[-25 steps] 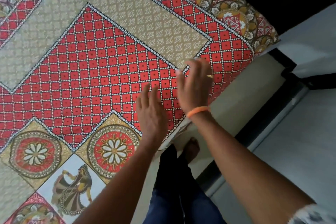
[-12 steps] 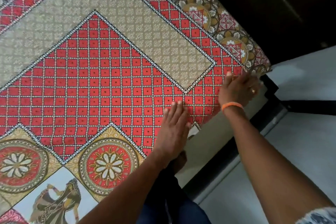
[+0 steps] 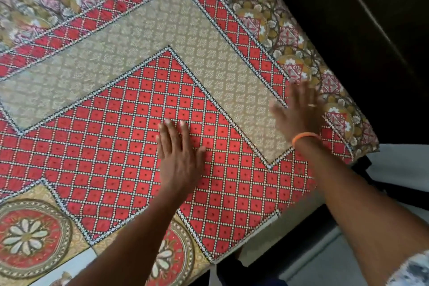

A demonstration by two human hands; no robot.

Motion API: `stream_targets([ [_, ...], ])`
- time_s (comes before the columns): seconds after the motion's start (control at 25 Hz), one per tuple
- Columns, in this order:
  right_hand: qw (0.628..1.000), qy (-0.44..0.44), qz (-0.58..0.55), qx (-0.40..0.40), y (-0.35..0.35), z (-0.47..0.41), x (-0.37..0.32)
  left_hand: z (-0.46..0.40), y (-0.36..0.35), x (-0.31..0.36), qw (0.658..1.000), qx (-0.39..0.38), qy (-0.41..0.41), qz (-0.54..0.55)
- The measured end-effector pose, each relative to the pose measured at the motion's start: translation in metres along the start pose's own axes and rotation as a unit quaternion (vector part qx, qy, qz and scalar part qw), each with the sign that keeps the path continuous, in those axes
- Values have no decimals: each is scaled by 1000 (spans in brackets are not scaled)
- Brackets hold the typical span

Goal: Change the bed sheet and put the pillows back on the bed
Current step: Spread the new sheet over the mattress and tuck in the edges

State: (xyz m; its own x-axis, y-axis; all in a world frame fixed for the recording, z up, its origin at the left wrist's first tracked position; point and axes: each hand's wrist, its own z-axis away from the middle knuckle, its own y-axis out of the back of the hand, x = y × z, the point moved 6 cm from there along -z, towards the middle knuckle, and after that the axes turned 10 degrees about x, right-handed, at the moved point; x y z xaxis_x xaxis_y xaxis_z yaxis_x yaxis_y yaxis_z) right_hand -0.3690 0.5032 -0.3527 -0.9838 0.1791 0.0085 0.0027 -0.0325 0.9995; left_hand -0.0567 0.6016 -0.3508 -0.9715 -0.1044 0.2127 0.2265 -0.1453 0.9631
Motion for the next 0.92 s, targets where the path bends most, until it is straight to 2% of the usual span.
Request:
stream_targets([
  [0.08, 984, -179, -21, 5, 8, -15, 39, 7, -5, 24, 999, -6, -43, -11],
  [0.12, 980, -193, -53, 13, 12, -24, 27, 2, -4, 41, 998, 1, -67, -2],
  [0.16, 982, -156, -92, 47, 17, -29, -1, -2, -1, 53, 998, -4, -64, 13],
  [0.2, 989, -62, -124, 56, 9, -56, -48, -25, -8, 60, 999, -11, -36, 33],
  [0.24, 988, 79, -125, 41, 2, -87, -104, -59, -15, 69, 999, -14, -9, 33],
  [0.28, 972, 208, -105, 15, -1, -79, -138, -61, -12, 73, 999, -11, -10, 39],
  [0.32, 951, 302, -65, 5, -3, -77, -157, -66, -9, 76, 999, -4, -22, 39],
  [0.36, 938, 346, -29, 5, -6, -80, -158, -67, -8, 76, 999, -5, -34, 41],
  [0.4, 945, 326, -10, 18, -9, -93, -142, -68, -9, 75, 998, -6, -43, 38],
  [0.52, 984, 168, -51, 39, -10, -166, -60, -92, -12, 93, 999, -14, 1, 35],
  [0.68, 988, 18, -151, -34, -21, -210, 10, -116, -14, 128, 997, -42, 55, 19],
  [0.8, 986, 2, -149, -81, -20, -214, 13, -118, -5, 134, 994, -68, 79, 37],
  [0.92, 994, -12, -94, -49, 20, -201, 1, -119, 24, 131, 987, -114, 66, 91],
])
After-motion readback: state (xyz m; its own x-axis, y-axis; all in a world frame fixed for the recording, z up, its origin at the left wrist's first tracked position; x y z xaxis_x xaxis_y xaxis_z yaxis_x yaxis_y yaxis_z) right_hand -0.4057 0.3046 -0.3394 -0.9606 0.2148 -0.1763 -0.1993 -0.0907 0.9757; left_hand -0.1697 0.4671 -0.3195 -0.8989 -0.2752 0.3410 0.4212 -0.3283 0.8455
